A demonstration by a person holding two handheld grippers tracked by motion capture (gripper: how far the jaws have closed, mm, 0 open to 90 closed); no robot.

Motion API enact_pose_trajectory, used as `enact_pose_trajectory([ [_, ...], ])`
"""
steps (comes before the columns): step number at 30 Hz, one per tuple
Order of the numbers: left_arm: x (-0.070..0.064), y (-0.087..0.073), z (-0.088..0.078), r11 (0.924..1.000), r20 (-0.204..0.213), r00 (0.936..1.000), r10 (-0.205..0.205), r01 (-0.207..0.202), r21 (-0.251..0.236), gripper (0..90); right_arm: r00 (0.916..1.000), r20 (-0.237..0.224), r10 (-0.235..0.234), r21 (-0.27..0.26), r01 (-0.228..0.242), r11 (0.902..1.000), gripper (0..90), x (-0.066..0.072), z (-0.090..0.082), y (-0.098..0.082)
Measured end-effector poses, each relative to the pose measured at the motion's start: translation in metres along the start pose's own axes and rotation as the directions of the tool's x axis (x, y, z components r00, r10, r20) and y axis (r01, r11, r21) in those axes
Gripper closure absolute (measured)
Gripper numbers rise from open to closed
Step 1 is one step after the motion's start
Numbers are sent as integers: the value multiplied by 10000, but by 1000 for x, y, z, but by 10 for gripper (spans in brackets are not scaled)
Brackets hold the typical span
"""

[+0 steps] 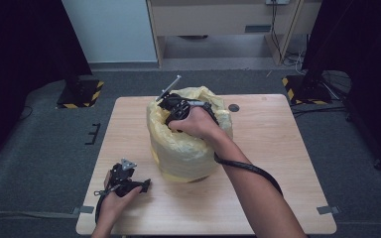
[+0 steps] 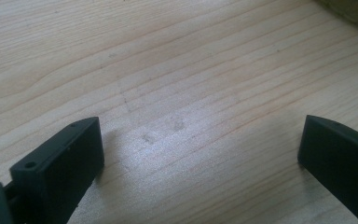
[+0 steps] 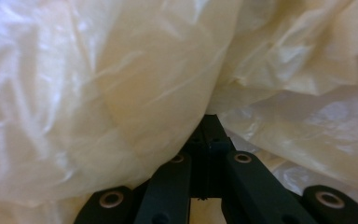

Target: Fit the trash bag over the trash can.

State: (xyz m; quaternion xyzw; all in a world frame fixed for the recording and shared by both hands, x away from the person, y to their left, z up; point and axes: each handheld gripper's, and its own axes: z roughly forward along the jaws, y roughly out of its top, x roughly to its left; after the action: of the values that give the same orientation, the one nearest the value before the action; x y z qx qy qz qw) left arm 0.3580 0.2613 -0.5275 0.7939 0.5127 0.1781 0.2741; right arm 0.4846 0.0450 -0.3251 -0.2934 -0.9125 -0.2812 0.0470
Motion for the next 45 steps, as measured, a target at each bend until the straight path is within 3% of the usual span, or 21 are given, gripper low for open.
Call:
enact_pose_trajectory([
  [8,-1,0,0,10000,-17,10000,2,-2,-10,0,9994,256,229,-759,-209,9969,900,0,-31,-1],
  [15,-1,0,0,10000,-5,10000,2,-2,-45,0,9976,533,438,-1559,-350,9871,900,2,-63,-8],
  [20,-1,-1,0,9999,-5,10000,-3,3,-100,0,9938,600,934,-2195,-781,9725,900,-3,-80,-21],
  [25,-2,-2,0,9999,-13,10000,-11,11,-157,0,9880,485,1464,-2835,-1269,9505,900,-10,-97,-41],
  [29,-2,-1,0,9999,-37,10000,-37,36,-131,0,9853,446,1651,-3089,-1436,9402,900,-14,-107,-56],
  [37,-2,-2,0,9998,-46,10000,-49,49,-176,0,9772,337,2095,-3724,-1822,9100,900,-25,-126,-86],
  [45,-2,-1,1,9998,-51,10000,-34,33,-181,0,9680,406,2475,-4021,-2109,8909,900,-38,-142,-114],
])
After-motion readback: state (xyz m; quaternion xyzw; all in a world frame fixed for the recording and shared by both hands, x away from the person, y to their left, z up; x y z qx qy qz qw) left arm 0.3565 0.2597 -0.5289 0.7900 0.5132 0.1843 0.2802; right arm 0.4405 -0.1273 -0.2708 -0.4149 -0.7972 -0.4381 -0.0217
